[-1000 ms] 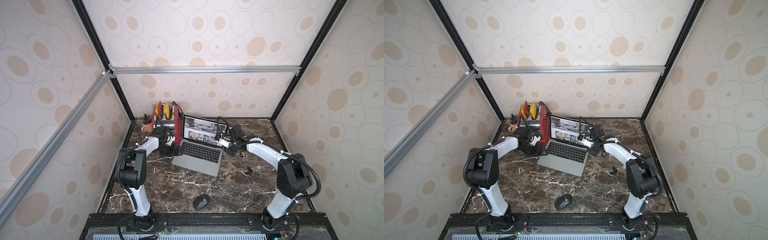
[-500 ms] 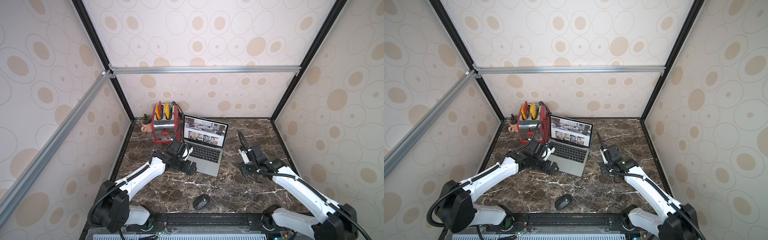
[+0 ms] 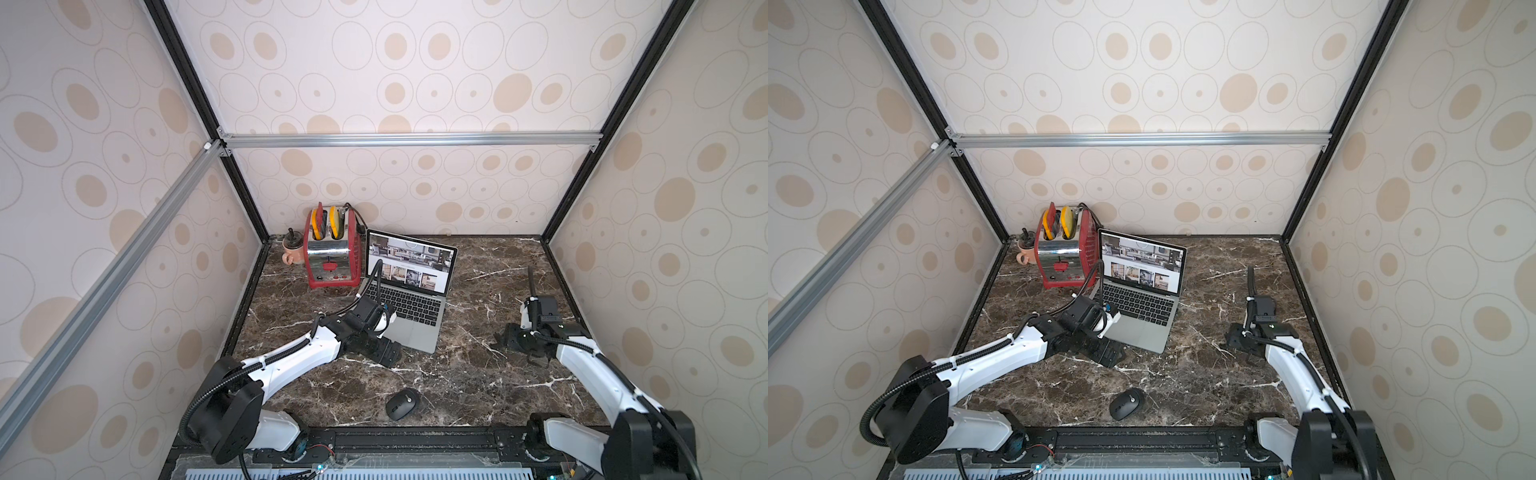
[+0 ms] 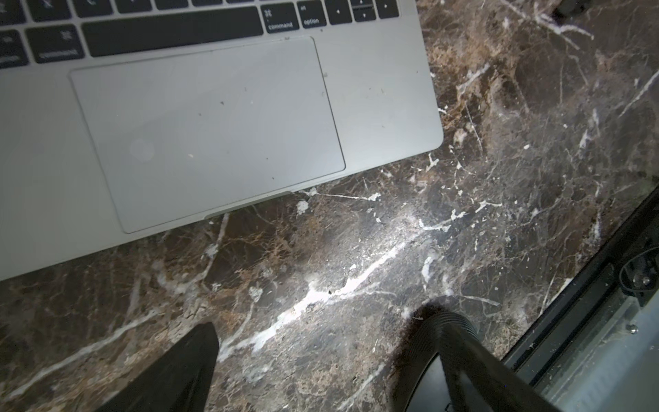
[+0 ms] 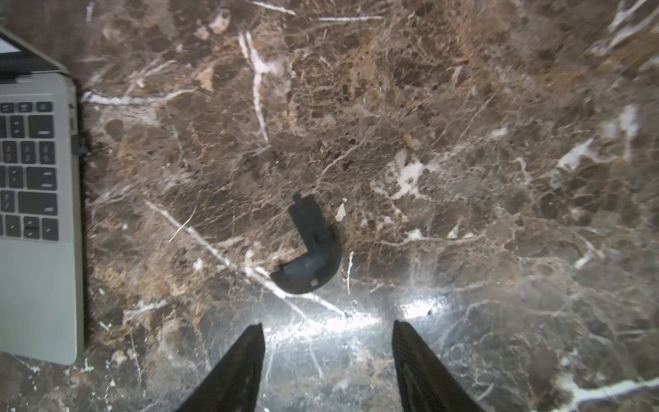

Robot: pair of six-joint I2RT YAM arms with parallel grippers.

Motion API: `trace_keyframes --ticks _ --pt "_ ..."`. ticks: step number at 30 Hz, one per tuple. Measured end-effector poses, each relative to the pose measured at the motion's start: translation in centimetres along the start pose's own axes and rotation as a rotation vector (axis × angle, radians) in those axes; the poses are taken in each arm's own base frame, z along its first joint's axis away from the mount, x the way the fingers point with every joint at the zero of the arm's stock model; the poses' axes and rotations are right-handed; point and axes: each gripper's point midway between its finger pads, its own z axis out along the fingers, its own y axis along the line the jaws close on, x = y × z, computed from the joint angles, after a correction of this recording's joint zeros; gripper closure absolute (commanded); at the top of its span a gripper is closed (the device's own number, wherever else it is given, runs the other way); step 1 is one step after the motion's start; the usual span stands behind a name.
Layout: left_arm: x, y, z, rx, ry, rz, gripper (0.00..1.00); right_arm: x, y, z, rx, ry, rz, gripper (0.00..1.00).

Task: Insert the wireless mouse receiver into the laptop
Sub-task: Adjust the lid at the center of the board.

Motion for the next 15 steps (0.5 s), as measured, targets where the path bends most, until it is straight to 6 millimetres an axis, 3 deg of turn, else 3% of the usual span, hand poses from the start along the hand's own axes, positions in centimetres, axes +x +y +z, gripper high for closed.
trace_keyframes --ticks 8,15 --pt "-0.1 -0.6 1.2 0.044 0.021 0.000 0.01 -2.1 0.9 2.7 -0.077 0.062 -0.030 0.40" --pt "-0.5 -0.8 1.2 0.053 0.012 0.005 0.01 -1.3 1.2 4.3 -0.104 0.119 -0.034 0.41"
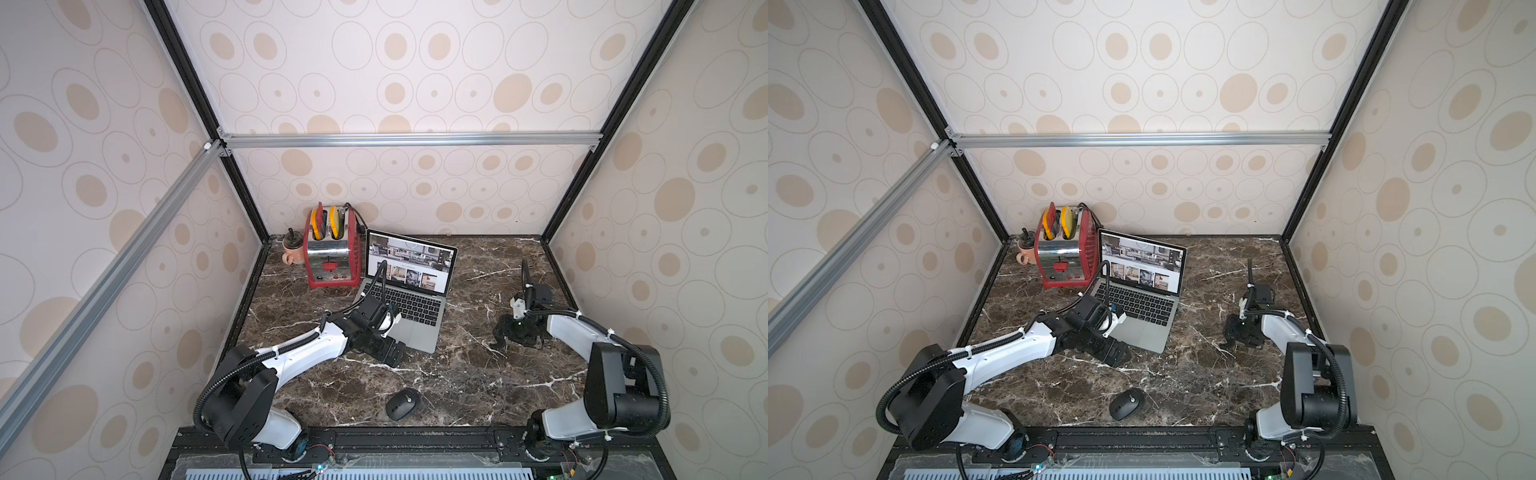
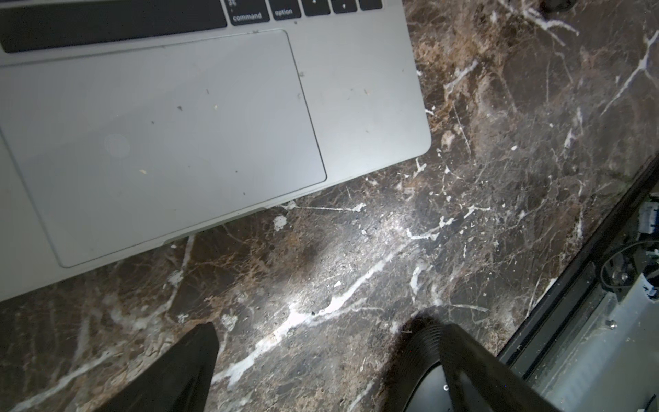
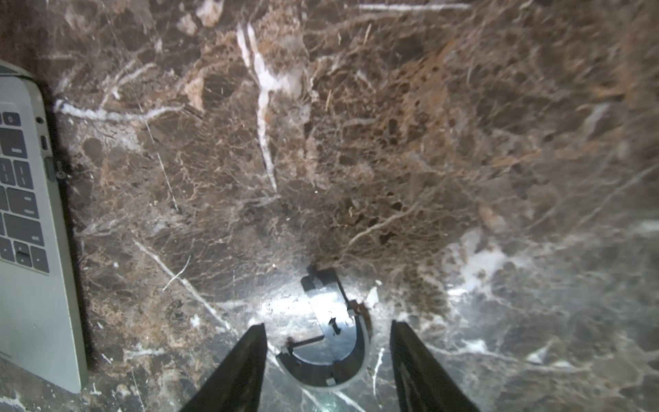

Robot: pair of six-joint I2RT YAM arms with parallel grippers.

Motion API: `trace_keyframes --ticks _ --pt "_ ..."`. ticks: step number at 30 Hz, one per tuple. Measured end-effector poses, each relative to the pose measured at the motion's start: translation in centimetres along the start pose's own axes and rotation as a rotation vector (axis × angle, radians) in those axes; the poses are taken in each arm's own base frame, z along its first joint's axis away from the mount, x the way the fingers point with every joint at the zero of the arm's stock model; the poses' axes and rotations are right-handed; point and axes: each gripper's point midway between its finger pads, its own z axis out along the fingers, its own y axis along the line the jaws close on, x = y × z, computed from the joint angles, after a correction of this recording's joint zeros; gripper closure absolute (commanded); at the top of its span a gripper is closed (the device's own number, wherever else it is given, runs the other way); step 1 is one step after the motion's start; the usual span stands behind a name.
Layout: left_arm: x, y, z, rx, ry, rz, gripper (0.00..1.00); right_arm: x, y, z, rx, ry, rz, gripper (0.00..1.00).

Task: Insert the wireless mouse receiver into the laptop
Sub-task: Adjust the lid at the center of the board.

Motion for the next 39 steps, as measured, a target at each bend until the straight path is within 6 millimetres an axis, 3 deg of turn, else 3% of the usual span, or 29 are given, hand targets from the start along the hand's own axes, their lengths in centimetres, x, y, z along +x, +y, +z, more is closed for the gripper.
trace_keyframes --ticks 16,36,39 --pt "-0.1 -0.1 0.2 0.009 0.001 0.006 0.01 1.9 0.8 0.1 -0.060 0.035 0.011 0.47" --pt "-0.4 -0.4 -0.4 0.013 -0.018 0.013 0.01 3.3 3.5 -0.2 -0.110 0.056 -0.025 0.47" --pt "-0.4 -0.4 -0.4 0.013 -0.019 0.013 0.01 2.9 3.6 -1.0 -0.086 0.037 -0.045 0.46"
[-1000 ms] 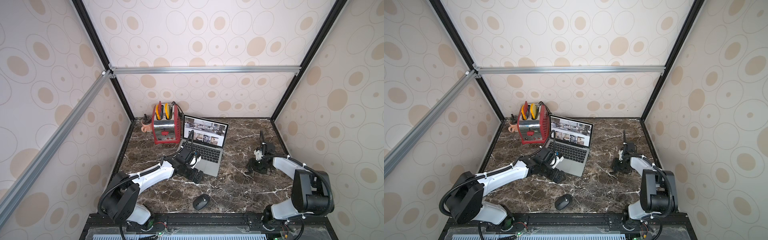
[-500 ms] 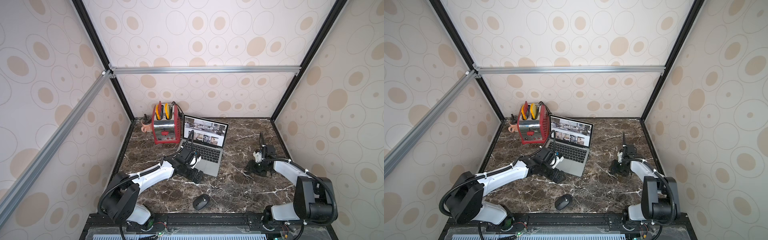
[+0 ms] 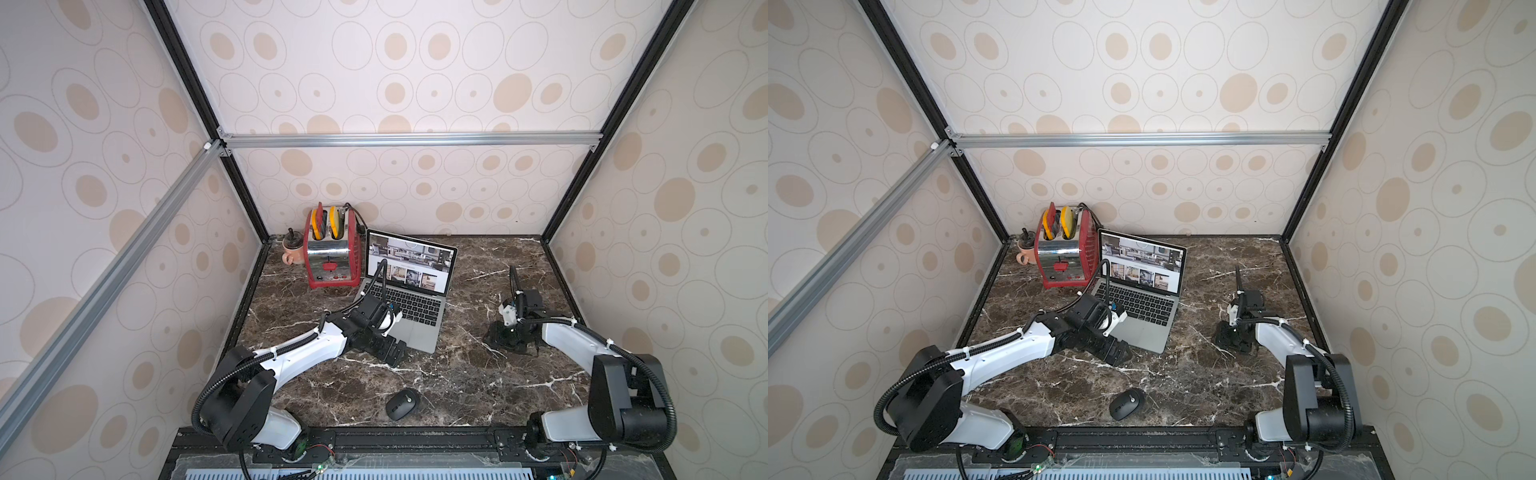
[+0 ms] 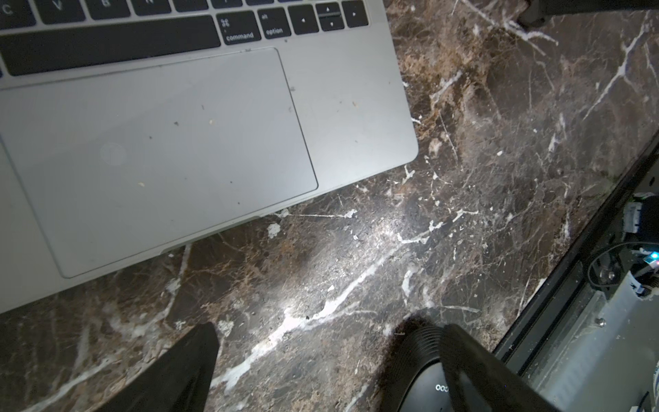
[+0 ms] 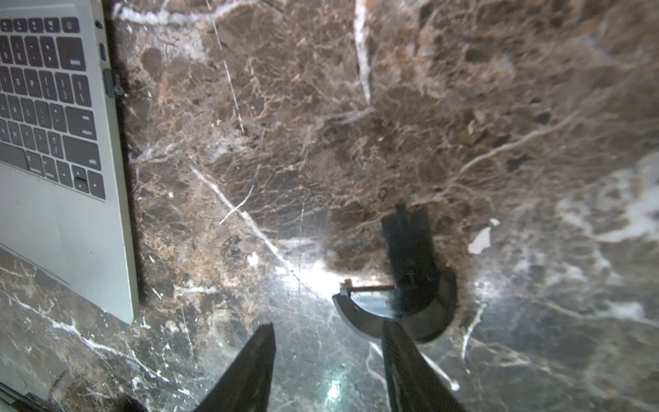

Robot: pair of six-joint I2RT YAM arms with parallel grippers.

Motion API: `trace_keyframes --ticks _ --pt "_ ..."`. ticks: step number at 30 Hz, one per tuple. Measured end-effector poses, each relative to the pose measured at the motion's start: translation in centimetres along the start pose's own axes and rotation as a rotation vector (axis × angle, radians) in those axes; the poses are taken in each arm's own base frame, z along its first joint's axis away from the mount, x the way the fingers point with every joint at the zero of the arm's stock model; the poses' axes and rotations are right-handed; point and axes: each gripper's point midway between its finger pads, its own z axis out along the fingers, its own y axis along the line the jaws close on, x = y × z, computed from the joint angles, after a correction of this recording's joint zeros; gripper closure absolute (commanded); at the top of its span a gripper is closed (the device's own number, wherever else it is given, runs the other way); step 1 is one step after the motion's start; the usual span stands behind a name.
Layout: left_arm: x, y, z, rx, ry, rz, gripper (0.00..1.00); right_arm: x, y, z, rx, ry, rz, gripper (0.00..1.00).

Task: Insert the wireless mouse receiver into the laptop
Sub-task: Adjust the lid at the center of the board.

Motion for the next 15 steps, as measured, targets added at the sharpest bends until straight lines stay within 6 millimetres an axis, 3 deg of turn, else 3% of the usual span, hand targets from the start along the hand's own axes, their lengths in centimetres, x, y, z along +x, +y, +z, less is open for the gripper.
trace_keyframes --ticks 5,8,15 --pt "0.0 0.0 0.0 0.001 0.000 0.000 0.01 -3.1 -1.5 -1.7 0.086 -0.078 -0.019 0.43" --pt "0.0 0.0 0.0 0.002 0.000 0.000 0.01 -4.7 -2.6 -1.1 0.124 -0.066 -0.015 0.42" --pt "-0.2 -0.2 -0.3 0.003 -0.012 0.004 0.01 -3.8 -3.4 1.1 0.125 0.013 -0.003 0.42"
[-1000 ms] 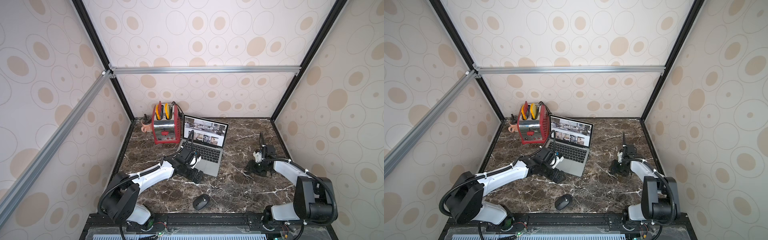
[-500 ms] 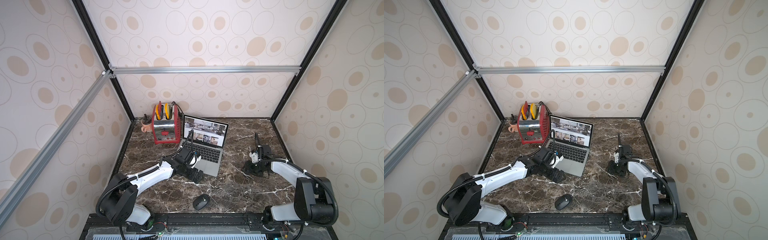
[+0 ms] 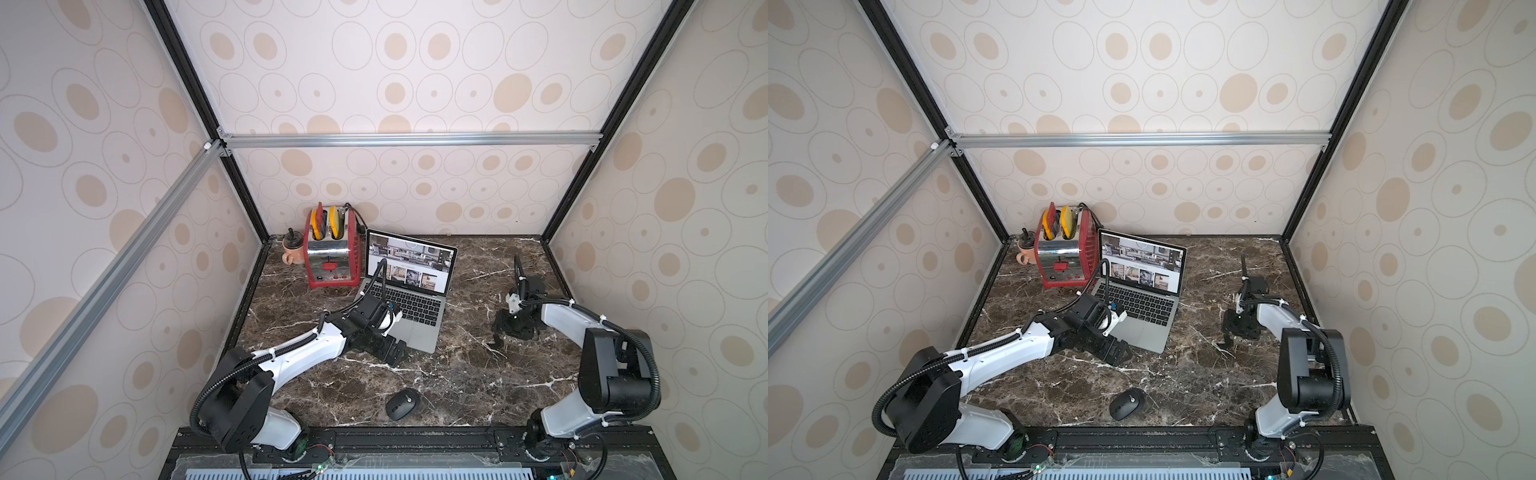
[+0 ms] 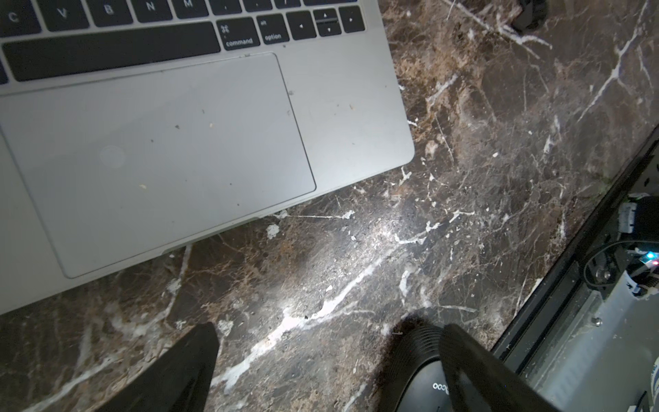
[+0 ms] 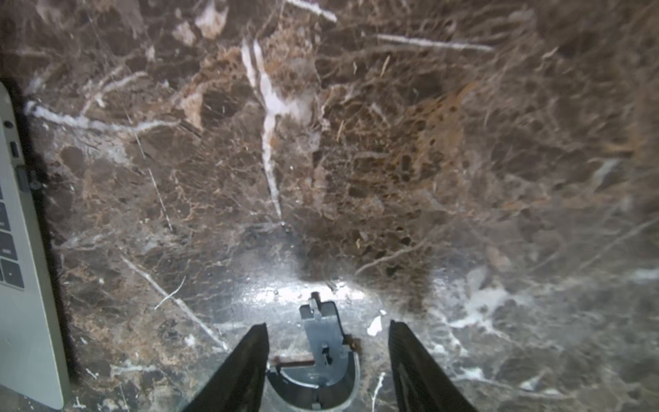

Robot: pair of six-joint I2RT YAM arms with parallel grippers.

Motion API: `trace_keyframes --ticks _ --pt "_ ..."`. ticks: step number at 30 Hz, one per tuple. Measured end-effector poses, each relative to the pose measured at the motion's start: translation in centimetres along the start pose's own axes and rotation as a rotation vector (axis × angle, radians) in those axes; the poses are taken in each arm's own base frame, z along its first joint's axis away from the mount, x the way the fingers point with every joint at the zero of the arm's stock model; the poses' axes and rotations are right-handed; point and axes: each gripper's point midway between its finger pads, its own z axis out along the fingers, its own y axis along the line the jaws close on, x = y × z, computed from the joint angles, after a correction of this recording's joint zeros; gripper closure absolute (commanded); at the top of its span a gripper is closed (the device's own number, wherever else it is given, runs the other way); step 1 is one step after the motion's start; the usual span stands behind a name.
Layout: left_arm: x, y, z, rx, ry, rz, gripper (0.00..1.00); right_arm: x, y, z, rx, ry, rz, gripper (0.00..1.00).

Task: Insert the wireless mouse receiver into the laptop
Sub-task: Adjust the lid at the center of the board.

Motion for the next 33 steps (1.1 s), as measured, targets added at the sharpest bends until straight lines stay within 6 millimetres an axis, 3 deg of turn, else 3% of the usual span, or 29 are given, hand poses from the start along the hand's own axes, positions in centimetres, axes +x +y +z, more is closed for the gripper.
trace_keyframes --ticks 11,33 --pt "-0.1 -0.1 -0.2 0.001 -0.007 0.002 0.01 2.9 0.3 0.5 -0.033 0.042 0.008 0.44" --pt "0.0 -0.1 -0.4 0.003 -0.012 0.003 0.01 4.9 4.7 0.2 -0.083 0.069 -0.060 0.47"
